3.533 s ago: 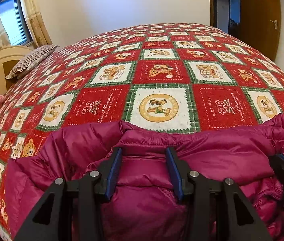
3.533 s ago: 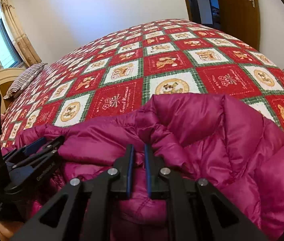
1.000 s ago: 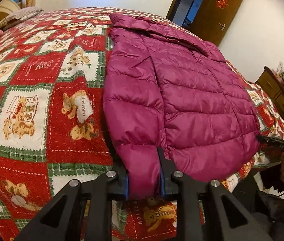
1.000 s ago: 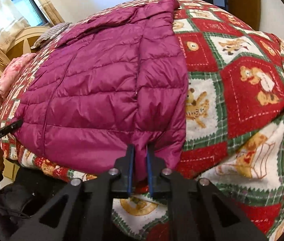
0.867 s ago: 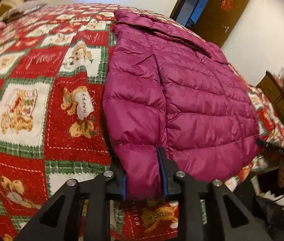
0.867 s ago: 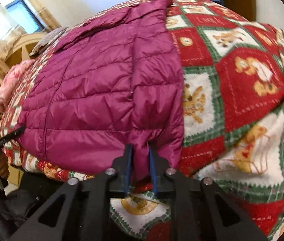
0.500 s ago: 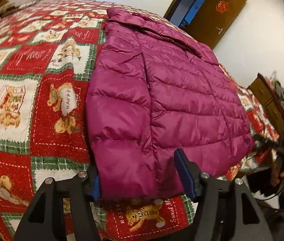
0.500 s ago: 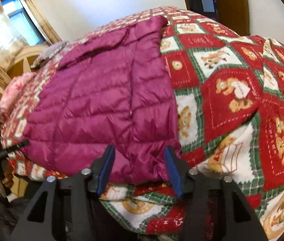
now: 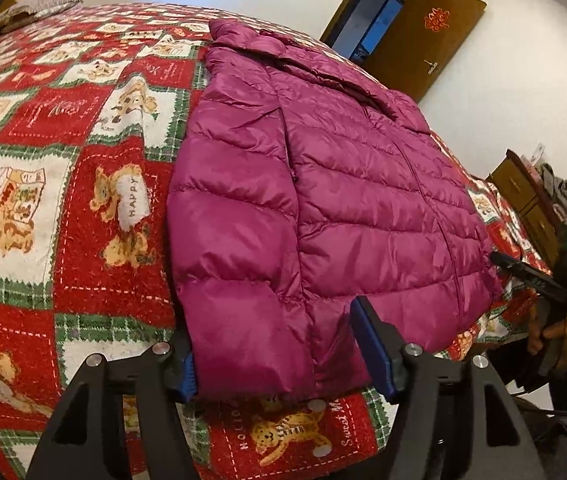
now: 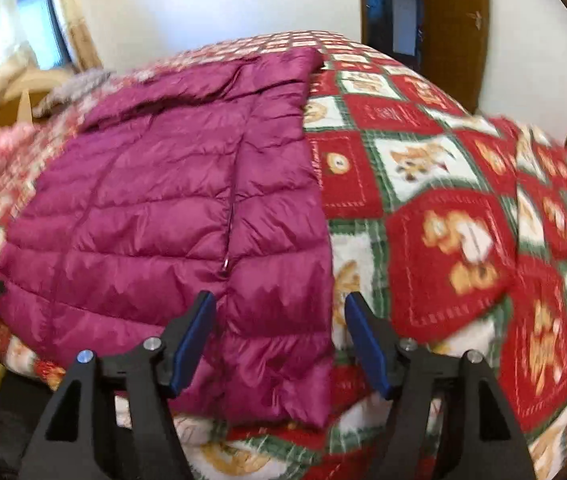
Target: Fold large clothes
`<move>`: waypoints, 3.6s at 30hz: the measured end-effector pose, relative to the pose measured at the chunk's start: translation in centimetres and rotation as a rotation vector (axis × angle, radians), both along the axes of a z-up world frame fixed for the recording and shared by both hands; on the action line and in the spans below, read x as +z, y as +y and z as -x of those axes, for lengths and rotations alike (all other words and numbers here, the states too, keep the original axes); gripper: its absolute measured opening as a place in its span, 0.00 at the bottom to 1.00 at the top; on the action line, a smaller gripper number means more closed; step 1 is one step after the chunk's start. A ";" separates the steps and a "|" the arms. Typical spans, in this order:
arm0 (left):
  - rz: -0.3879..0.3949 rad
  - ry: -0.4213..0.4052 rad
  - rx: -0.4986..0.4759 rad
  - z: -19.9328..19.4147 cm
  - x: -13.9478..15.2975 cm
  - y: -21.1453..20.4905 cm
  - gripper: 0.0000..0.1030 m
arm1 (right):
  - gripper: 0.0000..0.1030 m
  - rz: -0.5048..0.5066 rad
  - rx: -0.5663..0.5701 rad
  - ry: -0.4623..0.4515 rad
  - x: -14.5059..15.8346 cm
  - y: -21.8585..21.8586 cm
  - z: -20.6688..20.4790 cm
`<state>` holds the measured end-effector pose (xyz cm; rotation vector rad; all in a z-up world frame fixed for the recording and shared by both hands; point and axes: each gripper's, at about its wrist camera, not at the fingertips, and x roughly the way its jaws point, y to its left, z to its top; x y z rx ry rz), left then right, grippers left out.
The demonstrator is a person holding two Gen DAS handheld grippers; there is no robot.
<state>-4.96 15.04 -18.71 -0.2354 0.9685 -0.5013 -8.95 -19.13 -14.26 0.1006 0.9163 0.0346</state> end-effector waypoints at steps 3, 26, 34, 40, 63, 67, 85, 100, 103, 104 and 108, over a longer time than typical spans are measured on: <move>0.007 -0.001 0.008 0.0 -0.1 0.1 0.64 | 0.72 0.061 0.027 0.033 -0.4 1.0 -0.4; -0.010 -0.032 0.041 0.3 0.6 -0.3 0.12 | 0.10 -0.285 0.040 0.139 -1.6 -1.3 2.0; 0.105 -0.193 -0.019 2.0 5.9 0.2 0.08 | 0.09 -0.394 0.096 -0.038 4.1 -1.7 4.3; 0.123 -0.327 -0.089 4.1 10.1 -0.5 0.08 | 0.09 -0.437 0.142 -0.094 6.5 -1.3 5.7; 0.175 -0.403 0.045 -0.2 20.5 0.5 0.08 | 0.09 -0.484 0.081 -0.321 17.7 -4.3 2.4; 0.118 -0.332 0.139 -7.5 19.6 -0.4 0.08 | 0.09 -0.447 0.030 -0.315 17.9 -4.0 -4.2; -0.076 0.072 0.338 -25.1 4.0 -3.3 0.10 | 0.42 -0.235 -0.253 -0.201 2.6 -2.9 -22.3; 0.212 -0.059 0.343 -23.6 11.5 2.7 0.70 | 0.50 -0.359 -0.274 -0.212 2.7 -4.6 -21.3; 0.179 -0.170 0.389 -22.1 14.7 3.5 0.92 | 0.56 -0.362 -0.301 -0.328 6.5 -5.3 -19.1; 0.179 -0.175 0.384 -22.0 15.0 3.5 0.92 | 0.56 -0.318 -0.315 -0.361 8.1 -5.2 -18.2; -0.056 -0.196 0.356 -22.4 14.7 -2.1 0.92 | 0.38 -0.177 -0.120 -0.338 10.7 -0.5 -18.5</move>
